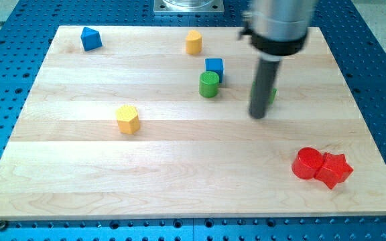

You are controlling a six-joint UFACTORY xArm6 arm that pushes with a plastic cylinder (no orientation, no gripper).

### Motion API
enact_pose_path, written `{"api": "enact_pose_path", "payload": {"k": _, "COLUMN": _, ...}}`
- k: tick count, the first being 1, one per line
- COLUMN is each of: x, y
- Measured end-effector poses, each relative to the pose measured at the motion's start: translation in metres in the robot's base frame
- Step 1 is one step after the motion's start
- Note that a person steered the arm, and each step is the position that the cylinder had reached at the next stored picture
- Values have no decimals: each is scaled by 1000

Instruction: Move the green star towards top right corner

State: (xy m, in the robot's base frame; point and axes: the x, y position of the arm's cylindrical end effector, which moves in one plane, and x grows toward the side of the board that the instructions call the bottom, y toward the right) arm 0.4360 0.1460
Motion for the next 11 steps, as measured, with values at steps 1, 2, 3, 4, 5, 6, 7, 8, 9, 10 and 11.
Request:
{"api": "enact_pose_path", "payload": {"k": 1, "x": -63, "y": -2}}
{"api": "enact_pose_path", "payload": {"k": 2, "x": -122, "y": -20}}
{"api": "enact_pose_path", "payload": {"k": 3, "x": -91, "y": -83}}
{"api": "enact_pose_path", "payload": {"k": 4, "x": -158, "y": -44}}
{"api": "enact_pose_path", "payload": {"k": 5, "x": -172, "y": 15}}
{"api": "enact_pose_path", "payload": {"k": 6, "x": -109, "y": -20}}
{"api": "enact_pose_path", "payload": {"k": 7, "x": -122, "y": 44}}
{"api": "enact_pose_path", "payload": {"k": 8, "x": -161, "y": 54}}
{"api": "enact_pose_path", "payload": {"k": 9, "x": -161, "y": 65}}
{"api": "enact_pose_path", "payload": {"k": 10, "x": -123, "y": 58}}
{"api": "enact_pose_path", "payload": {"k": 11, "x": -120, "y": 59}}
